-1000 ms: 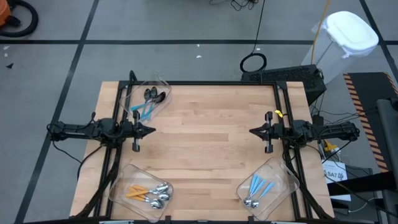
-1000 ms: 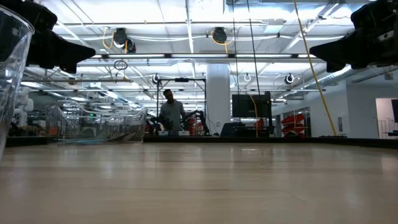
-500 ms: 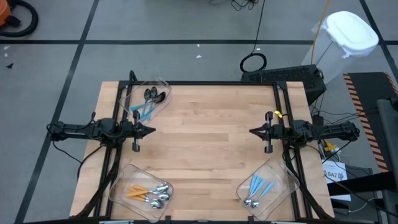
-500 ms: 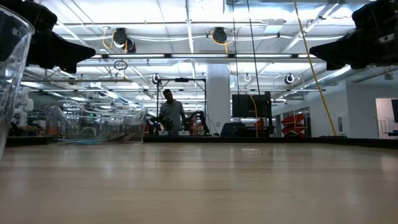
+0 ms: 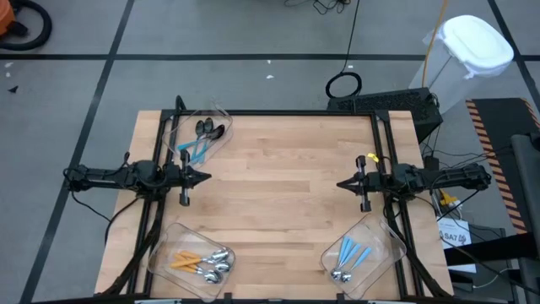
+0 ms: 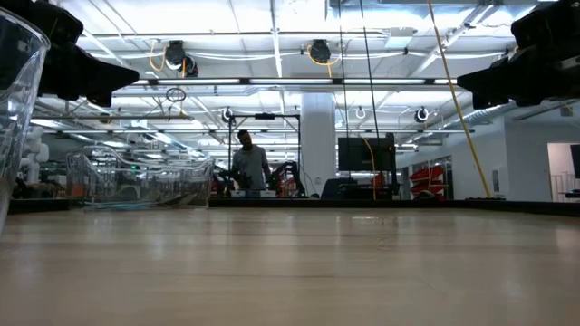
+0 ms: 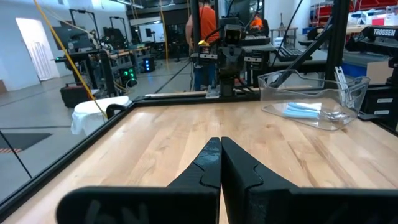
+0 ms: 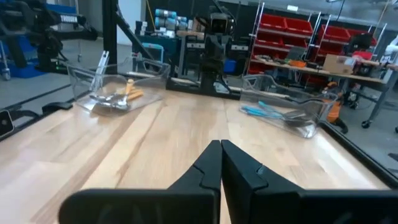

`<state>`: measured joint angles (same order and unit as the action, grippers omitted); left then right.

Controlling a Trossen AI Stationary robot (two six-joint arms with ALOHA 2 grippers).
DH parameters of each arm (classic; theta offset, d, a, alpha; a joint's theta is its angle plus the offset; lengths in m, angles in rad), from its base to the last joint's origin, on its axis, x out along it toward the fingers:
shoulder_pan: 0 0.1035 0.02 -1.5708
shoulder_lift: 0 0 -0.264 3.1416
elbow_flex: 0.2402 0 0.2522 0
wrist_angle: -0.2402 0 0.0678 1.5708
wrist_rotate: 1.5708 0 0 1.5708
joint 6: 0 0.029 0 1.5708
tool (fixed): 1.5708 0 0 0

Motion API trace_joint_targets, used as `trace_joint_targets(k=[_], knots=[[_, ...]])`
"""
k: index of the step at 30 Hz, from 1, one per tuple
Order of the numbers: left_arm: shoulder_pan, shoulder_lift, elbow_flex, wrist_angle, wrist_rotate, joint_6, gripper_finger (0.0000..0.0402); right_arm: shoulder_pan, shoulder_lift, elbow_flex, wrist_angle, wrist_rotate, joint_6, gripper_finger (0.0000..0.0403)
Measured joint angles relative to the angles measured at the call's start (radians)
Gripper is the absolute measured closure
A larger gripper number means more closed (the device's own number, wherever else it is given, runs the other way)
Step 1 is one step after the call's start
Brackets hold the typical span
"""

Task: Sort silverware by color (type)
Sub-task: Return to Home Position

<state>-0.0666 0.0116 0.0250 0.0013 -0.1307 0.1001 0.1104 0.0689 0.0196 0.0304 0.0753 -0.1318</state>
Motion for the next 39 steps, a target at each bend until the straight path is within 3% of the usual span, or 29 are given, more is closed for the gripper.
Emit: trace_joint_targets(k=[11,23,39], knots=[[0.000,0.000,0.000,0.000,0.000,0.000,0.0401,-0.023,0.016,0.000,0.016,-0.020,-0.012,0.0402],[0.000,0.000,0.000,-0.001,0.000,0.000,0.0401,-0.102,-0.065,0.021,0.010,-0.026,-0.058,0.0403],[0.000,0.000,0.000,-0.001,0.000,0.000,0.0401,-0.103,-0.061,0.021,0.003,-0.027,-0.038,0.0393]])
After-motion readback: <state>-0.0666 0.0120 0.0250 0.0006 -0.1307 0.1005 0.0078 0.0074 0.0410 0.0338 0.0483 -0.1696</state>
